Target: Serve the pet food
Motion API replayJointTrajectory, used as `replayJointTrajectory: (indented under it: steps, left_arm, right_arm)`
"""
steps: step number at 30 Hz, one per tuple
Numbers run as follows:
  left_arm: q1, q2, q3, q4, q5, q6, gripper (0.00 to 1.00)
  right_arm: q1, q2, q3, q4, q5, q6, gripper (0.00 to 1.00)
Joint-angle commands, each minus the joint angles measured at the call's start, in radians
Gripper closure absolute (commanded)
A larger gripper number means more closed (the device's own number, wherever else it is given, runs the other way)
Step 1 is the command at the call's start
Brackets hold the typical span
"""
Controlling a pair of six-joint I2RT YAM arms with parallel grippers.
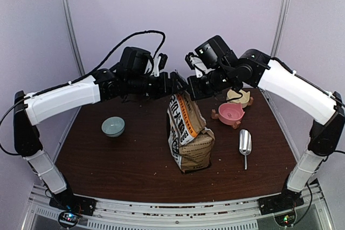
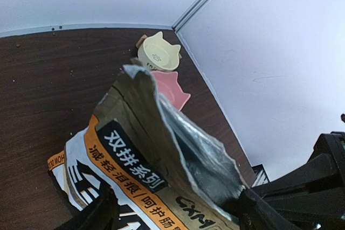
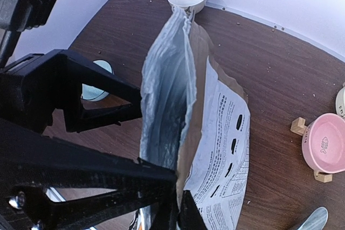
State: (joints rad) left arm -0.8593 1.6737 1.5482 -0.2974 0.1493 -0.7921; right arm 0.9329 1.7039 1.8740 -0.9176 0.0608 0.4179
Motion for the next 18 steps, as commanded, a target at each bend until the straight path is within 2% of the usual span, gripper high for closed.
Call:
replayJointTrajectory:
  steps: [1,7,11,18]
  left_arm:
    - [-0.004,0.021,0.035,0.034,-0.037,0.002,0.21]
    - [-0.001,0.033,0.045,0.017,-0.035,0.008,0.22]
    - [-0.003,0.034,0.011,0.02,0.002,-0.001,0.29]
    - [-0.014,0.004,-0.064,0.021,0.071,-0.023,0.5]
  right_arm:
    - [0.019,0.003,0.022,-0.017,0.0,-0.011,1.0]
    - [0.018,0.005,0.026,-0.02,0.003,-0.013,1.0]
    - [0.02,0.006,0.036,-0.024,0.02,-0.008,1.0]
    - [0.019,0.011,0.051,-0.032,0.054,-0.004,1.0]
